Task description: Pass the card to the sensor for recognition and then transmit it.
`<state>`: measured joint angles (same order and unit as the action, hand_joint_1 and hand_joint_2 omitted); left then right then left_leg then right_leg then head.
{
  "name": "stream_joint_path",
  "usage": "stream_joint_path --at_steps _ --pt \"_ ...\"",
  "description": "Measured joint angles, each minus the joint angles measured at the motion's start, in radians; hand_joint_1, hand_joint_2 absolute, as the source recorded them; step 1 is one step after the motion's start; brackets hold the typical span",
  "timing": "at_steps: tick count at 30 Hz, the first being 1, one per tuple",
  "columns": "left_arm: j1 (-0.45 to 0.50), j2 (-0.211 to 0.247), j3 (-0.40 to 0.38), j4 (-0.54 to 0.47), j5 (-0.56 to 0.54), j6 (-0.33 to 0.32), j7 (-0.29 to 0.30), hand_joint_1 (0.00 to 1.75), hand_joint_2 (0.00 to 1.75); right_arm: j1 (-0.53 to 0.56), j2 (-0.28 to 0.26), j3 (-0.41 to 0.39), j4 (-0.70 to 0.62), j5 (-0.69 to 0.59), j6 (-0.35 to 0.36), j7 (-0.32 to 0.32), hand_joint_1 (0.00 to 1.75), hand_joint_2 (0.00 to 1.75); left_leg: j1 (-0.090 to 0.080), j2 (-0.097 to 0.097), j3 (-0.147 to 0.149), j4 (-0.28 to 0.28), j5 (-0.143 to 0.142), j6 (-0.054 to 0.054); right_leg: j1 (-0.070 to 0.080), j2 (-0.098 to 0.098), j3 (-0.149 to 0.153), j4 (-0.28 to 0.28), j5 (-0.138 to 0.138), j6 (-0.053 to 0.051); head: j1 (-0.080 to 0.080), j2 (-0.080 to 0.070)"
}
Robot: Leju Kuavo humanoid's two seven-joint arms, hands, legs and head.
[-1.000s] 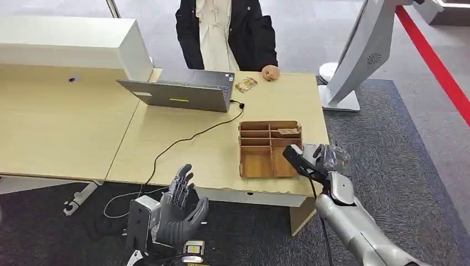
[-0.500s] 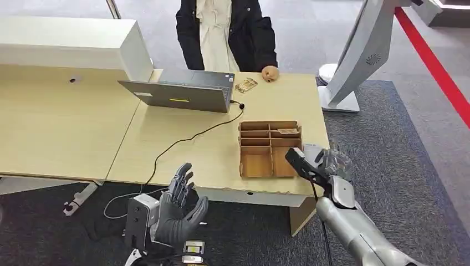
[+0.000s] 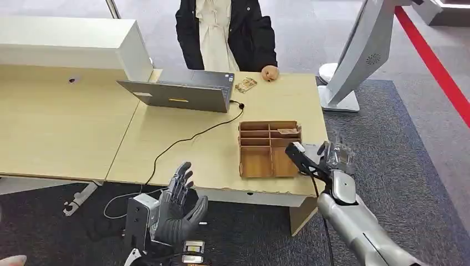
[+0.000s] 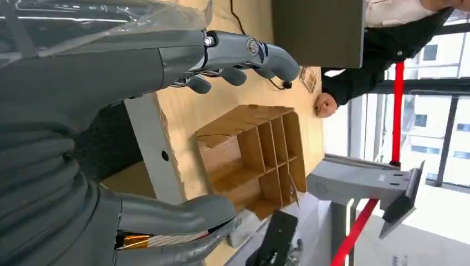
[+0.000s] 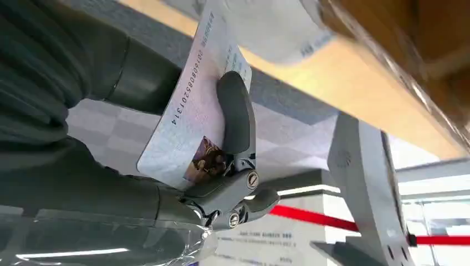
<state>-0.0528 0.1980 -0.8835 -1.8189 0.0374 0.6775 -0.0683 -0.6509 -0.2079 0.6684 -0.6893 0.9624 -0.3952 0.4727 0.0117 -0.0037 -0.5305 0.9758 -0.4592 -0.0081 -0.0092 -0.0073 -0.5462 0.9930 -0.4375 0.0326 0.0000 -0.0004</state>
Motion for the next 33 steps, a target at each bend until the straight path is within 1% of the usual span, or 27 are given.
stream_joint_path --at_steps 4,8,12,15,19,23,28,33 --pt "-0.001 0.000 0.000 0.000 -0.002 0.000 -0.010 0.00 1.75 -0.038 -0.013 -0.014 -0.076 0.015 0.022 0.002 1.75 1.75 0.000 0.000 0.000 0.000 0.000 0.000 0.000 0.000 -0.001 0.000 0.000 0.000 0.000 0.000" --pt "-0.001 0.000 0.000 0.001 0.006 0.003 -0.033 0.00 1.75 -0.092 -0.017 -0.022 -0.131 0.014 0.020 -0.009 1.75 1.75 0.000 0.000 0.000 0.000 0.000 0.000 0.000 0.000 -0.001 0.000 0.000 0.000 0.000 0.000" --pt "-0.002 0.000 0.000 0.002 0.014 0.002 -0.052 0.00 1.75 -0.153 -0.015 -0.020 -0.160 0.021 0.021 -0.025 1.75 1.75 0.000 0.000 -0.001 0.000 0.000 0.000 0.000 0.000 -0.001 0.000 0.000 0.000 0.000 0.000" --pt "-0.004 -0.003 0.000 0.004 0.018 -0.009 -0.061 0.00 1.75 -0.202 -0.009 -0.014 -0.174 0.038 0.040 -0.038 1.75 1.75 0.000 0.000 -0.001 0.000 0.000 0.000 0.000 0.000 -0.001 0.000 0.000 0.000 0.000 0.000" --pt "-0.011 -0.011 0.000 0.012 0.026 -0.037 -0.077 0.00 1.75 -0.262 0.014 0.004 -0.173 0.061 0.086 -0.069 1.75 1.75 0.000 0.000 -0.001 0.000 0.000 0.000 0.000 0.000 -0.001 0.000 0.000 0.000 0.000 0.000" --pt "-0.022 -0.022 0.000 0.024 0.029 -0.065 -0.092 0.00 1.75 -0.315 0.052 0.036 -0.150 0.068 0.121 -0.097 1.75 1.75 0.000 0.000 -0.002 0.000 0.000 0.000 0.000 0.000 -0.002 0.000 0.000 0.000 0.000 0.000" --pt "-0.037 -0.045 0.000 0.051 0.042 -0.128 -0.127 0.00 1.75 -0.378 0.109 0.073 -0.085 0.051 0.173 -0.108 1.75 1.75 0.000 0.000 -0.002 0.000 0.000 0.000 0.000 0.000 -0.002 0.000 0.000 0.000 0.000 0.000" --pt "-0.043 -0.061 0.000 0.075 0.045 -0.139 -0.132 0.00 1.75 -0.419 0.142 0.093 -0.030 0.045 0.188 -0.109 1.75 1.75 0.000 0.000 -0.002 0.000 0.000 0.000 0.000 0.000 -0.002 0.000 0.000 0.000 0.000 0.000"
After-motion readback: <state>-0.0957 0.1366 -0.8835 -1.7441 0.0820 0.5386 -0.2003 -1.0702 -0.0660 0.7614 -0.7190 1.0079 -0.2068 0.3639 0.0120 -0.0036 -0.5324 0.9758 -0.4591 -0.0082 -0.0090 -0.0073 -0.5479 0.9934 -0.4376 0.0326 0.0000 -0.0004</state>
